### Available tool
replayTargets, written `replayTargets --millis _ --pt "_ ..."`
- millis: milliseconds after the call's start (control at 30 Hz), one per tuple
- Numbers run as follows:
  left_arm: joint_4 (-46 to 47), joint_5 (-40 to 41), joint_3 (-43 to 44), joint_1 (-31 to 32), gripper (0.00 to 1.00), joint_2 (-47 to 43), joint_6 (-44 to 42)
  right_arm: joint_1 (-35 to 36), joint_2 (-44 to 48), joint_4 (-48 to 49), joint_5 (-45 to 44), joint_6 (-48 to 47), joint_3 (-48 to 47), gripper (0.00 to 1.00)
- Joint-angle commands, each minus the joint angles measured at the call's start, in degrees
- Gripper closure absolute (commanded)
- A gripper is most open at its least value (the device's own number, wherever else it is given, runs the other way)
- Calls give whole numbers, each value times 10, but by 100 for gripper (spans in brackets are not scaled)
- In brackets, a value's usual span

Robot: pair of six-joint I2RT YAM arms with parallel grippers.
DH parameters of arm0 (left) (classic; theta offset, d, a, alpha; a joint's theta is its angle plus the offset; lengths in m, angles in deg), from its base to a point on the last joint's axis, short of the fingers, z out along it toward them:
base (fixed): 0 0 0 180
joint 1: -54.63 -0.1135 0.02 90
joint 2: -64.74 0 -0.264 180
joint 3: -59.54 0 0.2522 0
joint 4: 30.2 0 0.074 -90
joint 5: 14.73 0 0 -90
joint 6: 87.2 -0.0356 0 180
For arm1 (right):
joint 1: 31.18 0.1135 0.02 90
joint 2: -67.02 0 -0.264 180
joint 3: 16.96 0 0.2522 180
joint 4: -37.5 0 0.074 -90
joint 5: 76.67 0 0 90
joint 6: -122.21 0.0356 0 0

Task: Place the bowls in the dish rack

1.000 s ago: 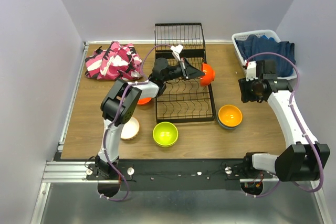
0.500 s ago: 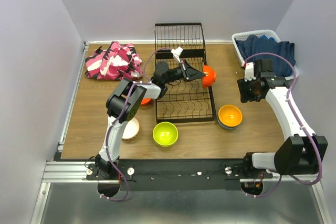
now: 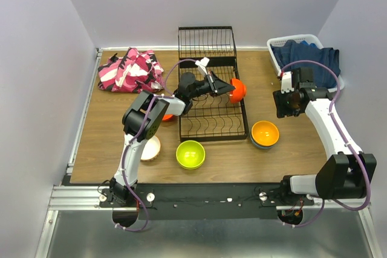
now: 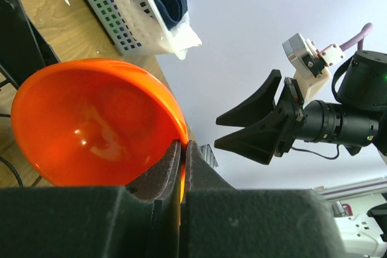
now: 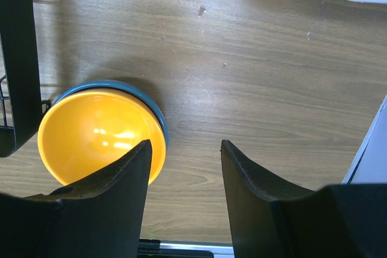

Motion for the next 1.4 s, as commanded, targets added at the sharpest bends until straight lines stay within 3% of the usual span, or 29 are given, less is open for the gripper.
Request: replayTargets --millis 0,867,1367 --pt "3 17 -5 4 100 13 -3 -4 2 13 -3 2 -5 42" --pt "69 -84 17 -12 100 79 79 -4 -43 6 0 -2 -51 42" --pt "-105 -116 57 -31 100 83 0 -4 -44 5 0 -3 -53 42"
